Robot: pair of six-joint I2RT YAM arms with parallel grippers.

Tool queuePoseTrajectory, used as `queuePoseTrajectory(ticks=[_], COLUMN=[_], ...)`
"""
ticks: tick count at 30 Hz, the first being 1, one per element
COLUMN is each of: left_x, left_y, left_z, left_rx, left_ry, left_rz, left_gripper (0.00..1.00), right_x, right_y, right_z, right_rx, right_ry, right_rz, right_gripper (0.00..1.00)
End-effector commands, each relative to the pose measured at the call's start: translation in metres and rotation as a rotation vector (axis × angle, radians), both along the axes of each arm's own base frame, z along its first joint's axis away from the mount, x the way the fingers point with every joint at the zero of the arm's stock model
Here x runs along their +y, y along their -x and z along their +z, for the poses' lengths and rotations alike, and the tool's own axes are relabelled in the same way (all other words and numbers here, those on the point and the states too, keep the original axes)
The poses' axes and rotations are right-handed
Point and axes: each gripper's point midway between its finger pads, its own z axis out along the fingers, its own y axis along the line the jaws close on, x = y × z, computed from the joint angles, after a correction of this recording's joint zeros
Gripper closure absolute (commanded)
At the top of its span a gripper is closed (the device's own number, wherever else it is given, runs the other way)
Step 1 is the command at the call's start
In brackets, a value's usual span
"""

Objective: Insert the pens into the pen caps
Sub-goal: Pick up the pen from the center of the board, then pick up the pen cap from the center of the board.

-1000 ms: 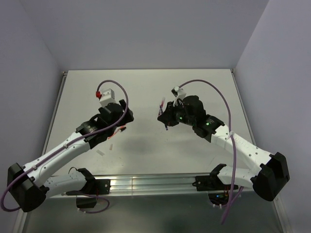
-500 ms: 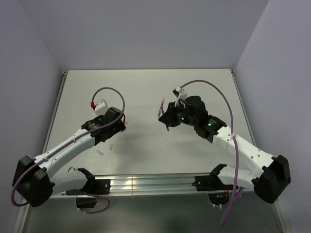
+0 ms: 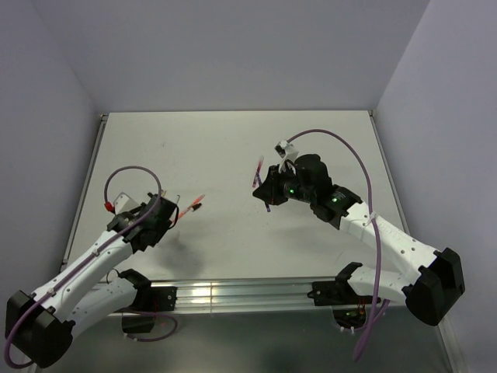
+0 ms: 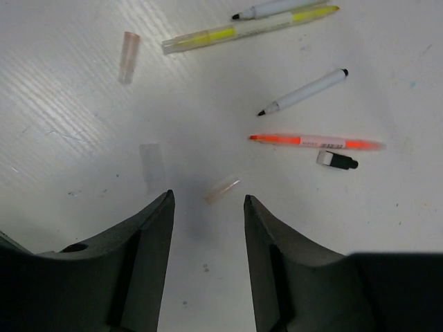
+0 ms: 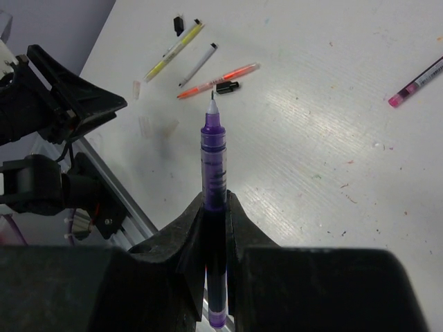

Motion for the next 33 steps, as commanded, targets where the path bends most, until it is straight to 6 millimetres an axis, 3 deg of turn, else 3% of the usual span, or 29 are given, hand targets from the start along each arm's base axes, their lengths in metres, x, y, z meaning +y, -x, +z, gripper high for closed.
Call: queuePoseTrajectory(ticks=[1,17,33], left_x=[0.015,0.017,0.02], left_y=[0.012,0.017,0.017], left_z=[-0.011,-0.055,-0.06], left_rx=[0.021,0.095,0.107], left_ry=[0.012,0.093,0.088], left_rz=[0.097,0.127,0.14], left_gripper=[0.52,0.67,0.65], right_x=[0.001,0.001,0.001], right_y=[-0.001,0.001,0.001], right_z=[0.011,0.012,0.008], right_rx=[-0.022,-0.024,-0.017], right_ry=[-0.034,-0.039,-0.032], right_rz=[0.006,0.006,0.007], right_gripper=[1.0,1.0,1.0])
